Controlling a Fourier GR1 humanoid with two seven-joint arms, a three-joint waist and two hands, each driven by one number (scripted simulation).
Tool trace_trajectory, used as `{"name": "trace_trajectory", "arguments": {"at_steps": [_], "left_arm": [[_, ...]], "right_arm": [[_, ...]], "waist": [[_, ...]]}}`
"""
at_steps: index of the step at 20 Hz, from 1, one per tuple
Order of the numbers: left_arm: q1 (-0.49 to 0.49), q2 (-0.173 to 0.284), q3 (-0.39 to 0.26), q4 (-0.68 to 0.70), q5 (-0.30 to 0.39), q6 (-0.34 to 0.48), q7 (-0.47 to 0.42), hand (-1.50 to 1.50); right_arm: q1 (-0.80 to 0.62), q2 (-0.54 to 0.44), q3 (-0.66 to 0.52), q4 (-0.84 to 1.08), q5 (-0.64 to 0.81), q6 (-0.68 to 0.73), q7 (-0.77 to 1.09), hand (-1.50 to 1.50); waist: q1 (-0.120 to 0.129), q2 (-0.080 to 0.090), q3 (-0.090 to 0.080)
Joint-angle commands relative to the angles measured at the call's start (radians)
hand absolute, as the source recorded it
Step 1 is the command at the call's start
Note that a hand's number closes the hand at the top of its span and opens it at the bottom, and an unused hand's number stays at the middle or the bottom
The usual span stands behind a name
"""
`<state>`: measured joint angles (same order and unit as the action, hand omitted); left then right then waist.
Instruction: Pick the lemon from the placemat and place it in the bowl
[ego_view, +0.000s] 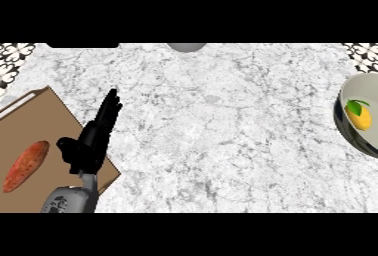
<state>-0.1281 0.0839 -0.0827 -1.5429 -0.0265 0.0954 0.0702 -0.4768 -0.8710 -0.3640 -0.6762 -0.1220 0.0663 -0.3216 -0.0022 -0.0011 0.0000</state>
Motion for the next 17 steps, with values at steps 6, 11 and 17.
{"name": "trace_trajectory", "arguments": {"at_steps": [6,11,17], "left_arm": [[0.057,0.025,0.017,-0.067,0.025,-0.042,0.019,0.00],[-0.040,0.005,0.047,0.049,0.001,-0.018,-0.015,0.00],[0.026,-0.012,0.019,-0.042,-0.006,-0.026,-0.005,0.00]], "right_arm": [[0.099,-0.097,-0.140,0.063,-0.154,0.262,-0.006,-1.50],[0.213,-0.136,-0.184,0.041,-0.194,0.394,-0.064,-1.50],[0.293,-0.017,-0.156,0.007,-0.145,0.343,-0.182,-1.50]], "waist": [[0.005,0.001,0.000],[-0.003,0.002,0.000],[0.003,0.001,0.000]]}}
